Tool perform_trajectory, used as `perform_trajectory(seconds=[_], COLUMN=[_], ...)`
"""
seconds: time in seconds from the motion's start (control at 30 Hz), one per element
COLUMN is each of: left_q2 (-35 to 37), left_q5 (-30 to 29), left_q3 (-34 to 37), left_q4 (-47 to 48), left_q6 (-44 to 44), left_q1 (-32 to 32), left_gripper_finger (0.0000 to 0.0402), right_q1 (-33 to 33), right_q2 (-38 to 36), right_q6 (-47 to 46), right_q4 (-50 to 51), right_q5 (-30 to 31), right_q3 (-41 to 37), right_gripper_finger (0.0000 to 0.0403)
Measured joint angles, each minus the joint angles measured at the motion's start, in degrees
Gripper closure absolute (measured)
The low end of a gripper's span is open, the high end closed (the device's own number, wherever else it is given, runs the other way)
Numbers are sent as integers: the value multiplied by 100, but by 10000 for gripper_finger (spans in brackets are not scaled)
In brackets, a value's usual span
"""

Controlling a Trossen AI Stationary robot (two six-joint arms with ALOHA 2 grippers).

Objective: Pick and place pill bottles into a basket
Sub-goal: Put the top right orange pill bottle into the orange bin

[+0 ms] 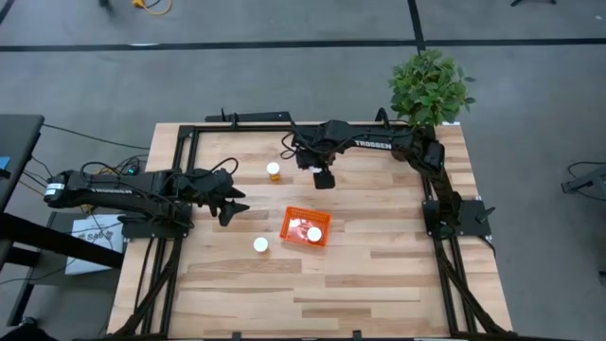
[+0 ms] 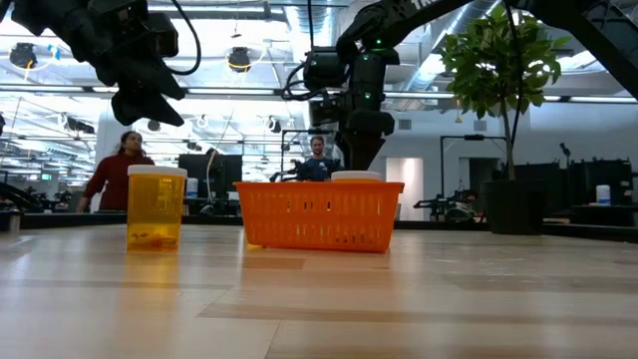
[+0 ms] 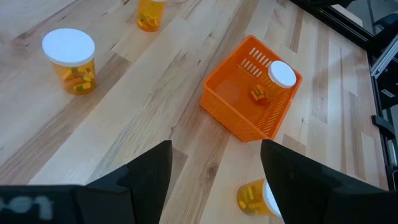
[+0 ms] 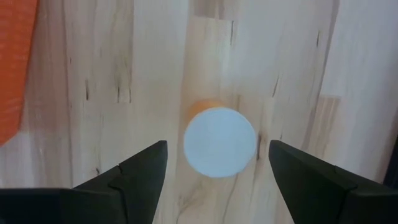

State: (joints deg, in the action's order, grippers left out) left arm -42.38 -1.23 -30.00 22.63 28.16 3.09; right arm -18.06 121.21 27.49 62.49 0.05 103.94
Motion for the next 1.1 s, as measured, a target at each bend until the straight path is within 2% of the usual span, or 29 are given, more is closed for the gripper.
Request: perform_trajectory(seconds=[0.57,1.1], left_q2=[0,-1], left_q5=[2,11], left_q3=[1,0], left_q4=[0,0], left_q6=[-5,-9], left_q1=[0,0], left_gripper_finger=[166,166], right_q1=[26,65], right_q2=[0,0], right_q6=[295,35], right_q4=[-45,-429], right_q5=[48,46], right_q3=[-2,2], right_gripper_finger=[126,126])
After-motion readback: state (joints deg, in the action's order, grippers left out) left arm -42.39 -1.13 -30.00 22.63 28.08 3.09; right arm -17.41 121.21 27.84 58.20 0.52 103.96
